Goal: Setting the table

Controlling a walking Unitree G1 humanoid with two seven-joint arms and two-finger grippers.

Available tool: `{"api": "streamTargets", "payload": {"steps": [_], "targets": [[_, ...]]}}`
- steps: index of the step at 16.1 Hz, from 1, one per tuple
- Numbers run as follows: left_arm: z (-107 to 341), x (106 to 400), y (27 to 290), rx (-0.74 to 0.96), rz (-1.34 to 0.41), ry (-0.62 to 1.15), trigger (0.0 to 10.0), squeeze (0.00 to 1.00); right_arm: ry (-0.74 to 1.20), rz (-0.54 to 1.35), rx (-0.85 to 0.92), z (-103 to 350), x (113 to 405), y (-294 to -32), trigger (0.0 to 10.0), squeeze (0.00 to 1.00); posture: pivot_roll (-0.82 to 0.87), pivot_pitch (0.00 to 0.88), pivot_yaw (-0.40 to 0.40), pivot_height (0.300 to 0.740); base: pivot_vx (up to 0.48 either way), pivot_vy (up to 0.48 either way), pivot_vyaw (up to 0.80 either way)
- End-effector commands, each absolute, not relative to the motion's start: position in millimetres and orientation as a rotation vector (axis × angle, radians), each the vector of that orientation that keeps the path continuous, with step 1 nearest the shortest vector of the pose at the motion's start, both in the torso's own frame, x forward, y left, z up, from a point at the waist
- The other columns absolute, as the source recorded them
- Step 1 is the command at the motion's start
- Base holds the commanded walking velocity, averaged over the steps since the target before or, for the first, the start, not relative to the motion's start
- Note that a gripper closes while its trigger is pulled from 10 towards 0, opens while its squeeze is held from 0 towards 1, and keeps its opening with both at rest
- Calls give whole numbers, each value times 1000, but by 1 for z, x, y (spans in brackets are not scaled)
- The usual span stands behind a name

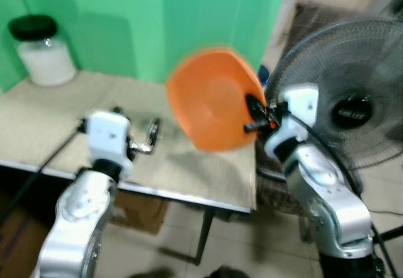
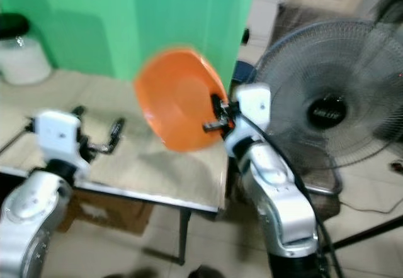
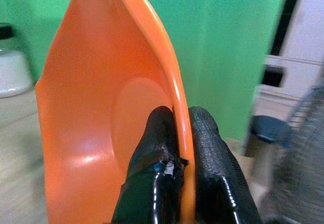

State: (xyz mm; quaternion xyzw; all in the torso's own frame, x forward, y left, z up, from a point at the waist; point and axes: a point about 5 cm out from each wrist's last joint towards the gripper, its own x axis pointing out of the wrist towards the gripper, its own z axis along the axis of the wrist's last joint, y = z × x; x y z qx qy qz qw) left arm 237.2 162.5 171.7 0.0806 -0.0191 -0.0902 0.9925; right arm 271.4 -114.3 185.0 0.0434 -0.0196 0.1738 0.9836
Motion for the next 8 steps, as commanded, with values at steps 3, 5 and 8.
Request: {"api": "streamTargets", "payload": {"steps": [3,5,8], "targets": [[175,236,165,179,-168,-53,10000,0,-97,361,88,197,269,-113,10000,0,97,0,-82,740,0,0,-800],[174,236,163,178,-171,-50,10000,0,-105,356,73,197,270,-114,10000,0,91,0,-72,740,0,0,-800],[175,239,161,179,-190,-50,10000,0,-107,352,62,198,269,-114,10000,0,79,0,-57,740,0,0,-800]]}}
